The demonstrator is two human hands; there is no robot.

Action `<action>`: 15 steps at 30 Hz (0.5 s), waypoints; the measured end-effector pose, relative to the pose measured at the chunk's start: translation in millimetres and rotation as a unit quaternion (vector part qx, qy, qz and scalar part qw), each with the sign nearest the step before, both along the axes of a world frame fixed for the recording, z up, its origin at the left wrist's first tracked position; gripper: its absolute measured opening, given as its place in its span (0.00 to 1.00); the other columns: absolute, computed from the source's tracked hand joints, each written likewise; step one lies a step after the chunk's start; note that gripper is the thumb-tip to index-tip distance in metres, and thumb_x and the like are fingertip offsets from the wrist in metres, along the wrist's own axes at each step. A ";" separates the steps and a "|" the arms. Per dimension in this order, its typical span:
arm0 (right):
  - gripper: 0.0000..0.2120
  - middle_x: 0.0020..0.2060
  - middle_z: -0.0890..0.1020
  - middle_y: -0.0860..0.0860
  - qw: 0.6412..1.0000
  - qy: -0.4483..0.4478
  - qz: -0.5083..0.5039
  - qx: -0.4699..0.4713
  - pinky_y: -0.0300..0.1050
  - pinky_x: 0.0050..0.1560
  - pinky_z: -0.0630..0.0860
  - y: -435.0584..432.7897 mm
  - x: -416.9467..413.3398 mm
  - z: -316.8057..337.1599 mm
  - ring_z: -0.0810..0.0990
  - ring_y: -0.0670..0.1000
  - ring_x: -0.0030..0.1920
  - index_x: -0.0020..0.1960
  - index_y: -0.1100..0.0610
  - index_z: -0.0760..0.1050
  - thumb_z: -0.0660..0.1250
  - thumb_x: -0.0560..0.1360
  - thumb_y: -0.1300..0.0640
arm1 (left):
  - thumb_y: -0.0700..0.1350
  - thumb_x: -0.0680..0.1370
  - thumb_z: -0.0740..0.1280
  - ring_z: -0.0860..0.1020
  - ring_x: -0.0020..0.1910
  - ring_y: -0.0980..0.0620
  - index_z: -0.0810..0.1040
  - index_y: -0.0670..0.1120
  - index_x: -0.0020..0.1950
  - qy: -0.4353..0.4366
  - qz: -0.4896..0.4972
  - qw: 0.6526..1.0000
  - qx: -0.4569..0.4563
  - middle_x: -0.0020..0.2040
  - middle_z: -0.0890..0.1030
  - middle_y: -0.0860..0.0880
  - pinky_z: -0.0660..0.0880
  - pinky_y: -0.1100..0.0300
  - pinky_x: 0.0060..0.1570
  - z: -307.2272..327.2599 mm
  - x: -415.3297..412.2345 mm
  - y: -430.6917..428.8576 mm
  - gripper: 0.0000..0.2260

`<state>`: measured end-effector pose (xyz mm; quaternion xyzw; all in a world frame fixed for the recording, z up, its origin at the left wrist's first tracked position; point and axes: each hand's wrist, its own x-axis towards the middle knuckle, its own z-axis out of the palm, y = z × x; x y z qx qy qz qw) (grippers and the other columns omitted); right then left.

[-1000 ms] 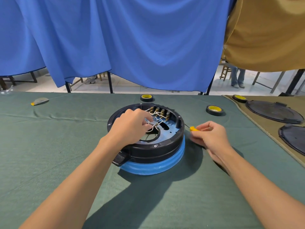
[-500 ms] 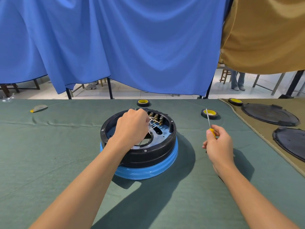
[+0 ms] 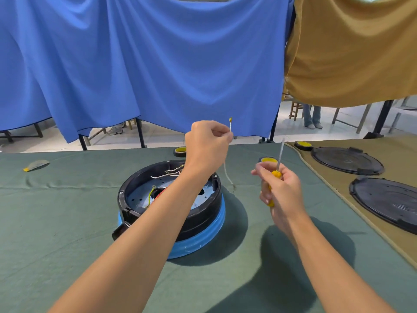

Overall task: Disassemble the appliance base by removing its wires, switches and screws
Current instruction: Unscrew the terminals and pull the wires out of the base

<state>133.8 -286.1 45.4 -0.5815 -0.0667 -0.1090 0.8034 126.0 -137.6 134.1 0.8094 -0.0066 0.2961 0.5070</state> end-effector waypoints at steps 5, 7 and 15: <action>0.01 0.36 0.82 0.57 0.998 0.013 0.055 -0.023 0.37 0.22 0.54 -1.1 -2.8 1.4 0.59 0.45 0.21 0.45 0.59 0.79 0.70 0.75 0.61 | 0.35 0.74 0.71 0.74 0.28 0.53 0.80 0.40 0.39 0.103 -0.045 0.972 -0.208 0.31 0.78 0.47 0.80 0.56 0.41 -14.9 17.5 -16.4 0.04; 0.01 0.35 0.83 0.55 0.997 0.025 0.051 -0.045 0.36 0.22 0.55 -3.6 -2.9 -0.5 0.60 0.44 0.21 0.44 0.59 0.81 0.72 0.73 0.62 | 0.35 0.74 0.71 0.75 0.26 0.55 0.80 0.40 0.40 0.128 -0.040 0.962 -0.238 0.33 0.78 0.46 0.80 0.56 0.42 -24.5 22.3 -22.0 0.04; 0.05 0.32 0.82 0.59 0.998 0.023 0.048 -0.045 0.36 0.20 0.56 -20.2 0.9 0.4 0.60 0.45 0.18 0.43 0.62 0.83 0.71 0.75 0.61 | 0.35 0.74 0.71 0.77 0.23 0.56 0.79 0.40 0.41 0.159 -0.010 0.933 -0.323 0.34 0.79 0.46 0.81 0.52 0.48 -45.1 32.8 -40.5 0.04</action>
